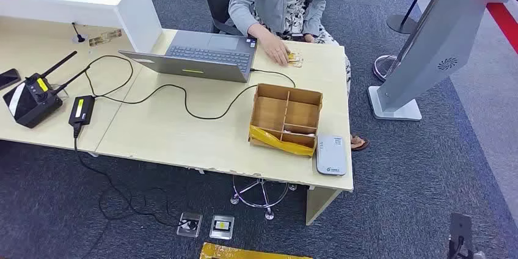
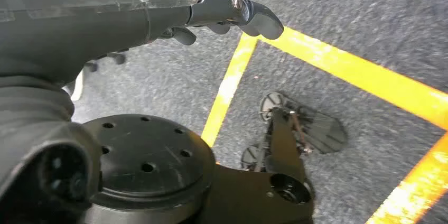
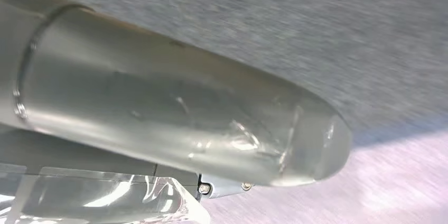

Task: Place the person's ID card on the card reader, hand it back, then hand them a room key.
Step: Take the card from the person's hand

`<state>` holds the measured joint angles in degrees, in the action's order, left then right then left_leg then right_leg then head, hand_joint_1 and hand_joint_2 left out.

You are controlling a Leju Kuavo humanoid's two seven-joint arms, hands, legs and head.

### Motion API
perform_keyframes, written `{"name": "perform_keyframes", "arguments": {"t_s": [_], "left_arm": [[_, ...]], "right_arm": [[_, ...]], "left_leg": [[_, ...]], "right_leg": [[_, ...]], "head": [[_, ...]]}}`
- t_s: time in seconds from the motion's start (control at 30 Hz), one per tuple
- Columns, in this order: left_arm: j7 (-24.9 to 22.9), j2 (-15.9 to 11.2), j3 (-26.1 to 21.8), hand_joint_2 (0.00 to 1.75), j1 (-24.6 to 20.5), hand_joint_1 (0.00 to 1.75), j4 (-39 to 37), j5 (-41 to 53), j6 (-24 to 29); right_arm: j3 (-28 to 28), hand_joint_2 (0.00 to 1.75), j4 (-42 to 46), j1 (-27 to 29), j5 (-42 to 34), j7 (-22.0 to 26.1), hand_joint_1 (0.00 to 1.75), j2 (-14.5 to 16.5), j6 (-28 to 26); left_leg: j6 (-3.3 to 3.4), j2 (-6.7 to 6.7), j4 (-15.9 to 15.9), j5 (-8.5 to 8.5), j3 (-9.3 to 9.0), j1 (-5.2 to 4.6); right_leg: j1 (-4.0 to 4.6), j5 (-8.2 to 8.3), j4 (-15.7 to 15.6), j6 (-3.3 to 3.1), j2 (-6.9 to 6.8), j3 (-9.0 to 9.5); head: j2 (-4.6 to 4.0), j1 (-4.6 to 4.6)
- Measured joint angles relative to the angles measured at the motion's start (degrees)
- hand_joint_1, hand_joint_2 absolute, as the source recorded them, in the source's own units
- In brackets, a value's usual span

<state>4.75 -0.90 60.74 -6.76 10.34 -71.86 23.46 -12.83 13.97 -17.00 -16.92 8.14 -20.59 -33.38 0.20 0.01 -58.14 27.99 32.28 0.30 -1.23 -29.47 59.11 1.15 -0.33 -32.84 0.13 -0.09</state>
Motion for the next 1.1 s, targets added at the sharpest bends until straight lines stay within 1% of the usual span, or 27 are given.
{"name": "perform_keyframes", "arguments": {"t_s": [0.1,0.2,0.3,0.37,0.43,0.5,0.63,0.73,0.87,0.93,1.1], "left_arm": [[0.4,-0.1,0.0,0.0,0.0,0.0,0.0,0.2,-0.2],[1.1,-0.3,0.0,0.0,-0.1,0.0,0.0,0.8,-0.5],[1.8,-0.3,0.0,0.0,-0.2,0.0,0.0,1.6,-0.6],[2.1,-0.4,0.0,0.0,-0.2,0.0,0.0,2.0,-0.9],[2.2,-0.5,0.0,0.0,-0.2,0.0,0.0,2.5,-1.4],[2.2,-0.6,0.0,0.0,-0.2,0.0,0.0,2.7,-1.9],[2.5,-0.8,0.1,0.0,-0.3,0.0,0.0,3.0,-2.6],[2.5,-1.0,0.2,0.0,-0.3,0.0,0.0,3.1,-2.9],[2.5,-1.1,0.2,0.0,-0.4,0.0,0.0,3.2,-3.1],[2.5,-1.1,0.2,0.0,-0.4,0.0,0.0,3.3,-3.3],[3.3,-1.3,0.2,0.0,-0.3,0.0,0.0,4.0,-4.5]], "right_arm": [[-0.1,0.0,1.3,-2.2,1.4,-0.7,0.0,-1.7,0.5],[-0.8,0.0,5.9,-6.0,5.2,-4.5,0.0,-4.8,1.3],[-2.7,0.0,14.5,-8.3,9.4,-10.0,0.0,-7.9,1.2],[-4.4,0.0,21.6,-9.0,12.3,-14.0,0.0,-9.3,0.8],[-6.1,0.0,27.6,-9.9,15.3,-16.5,0.0,-10.2,0.9],[-8.2,0.0,32.5,-11.5,18.5,-17.6,0.0,-10.5,1.9],[-13.5,0.0,39.1,-15.4,24.0,-18.7,0.0,-10.2,4.7],[-18.2,0.0,41.2,-19.1,29.5,-18.3,0.0,-8.8,8.2],[-24.9,0.0,41.6,-23.2,33.9,-18.0,0.0,-5.6,13.5],[-27.7,0.0,41.5,-24.8,35.5,-17.7,0.0,-4.1,15.3],[-31.9,0.0,40.9,-26.9,37.3,-17.6,0.0,-1.9,16.6]], "left_leg": [[0.0,0.01,0.0,0.0,0.06,-0.01],[0.02,0.06,0.0,-0.02,0.07,-0.05],[0.07,-0.09,0.0,-0.06,0.08,-0.05],[0.08,-0.16,0.0,-0.07,0.12,-0.05],[0.07,-0.16,0.0,-0.07,0.14,-0.04],[0.06,-0.1,0.0,-0.08,0.14,-0.01],[0.02,-0.12,0.0,-0.1,0.15,0.03],[-0.03,-0.16,0.0,-0.13,0.18,0.07],[-0.06,-0.2,0.0,-0.16,0.2,0.1],[-0.07,-0.22,0.0,-0.16,0.22,0.1],[-0.07,-0.35,0.0,-0.16,0.27,0.11]], "right_leg": [[-0.01,0.02,0.0,0.0,0.02,-0.01],[-0.05,0.07,0.0,0.03,0.03,-0.04],[-0.05,0.06,0.0,0.04,-0.16,0.01],[-0.04,0.06,0.0,0.04,-0.25,0.0],[-0.03,0.06,0.1,0.04,-0.24,-0.03],[-0.01,0.06,0.1,0.03,-0.16,-0.06],[0.04,0.05,0.1,0.02,-0.17,-0.07],[0.08,0.05,0.1,0.01,-0.19,-0.08],[0.12,0.04,0.1,0.0,-0.24,-0.1],[0.12,0.03,0.1,-0.01,-0.27,-0.12],[0.12,0.01,0.1,-0.04,-0.38,-0.14]], "head": [[0.0,-0.01],[0.0,-0.02],[0.0,0.03],[0.0,-0.02],[0.0,-0.03],[0.0,-0.02],[0.0,-0.01],[0.0,-0.02],[0.0,0.01],[0.0,-0.01],[0.0,-0.01]]}}
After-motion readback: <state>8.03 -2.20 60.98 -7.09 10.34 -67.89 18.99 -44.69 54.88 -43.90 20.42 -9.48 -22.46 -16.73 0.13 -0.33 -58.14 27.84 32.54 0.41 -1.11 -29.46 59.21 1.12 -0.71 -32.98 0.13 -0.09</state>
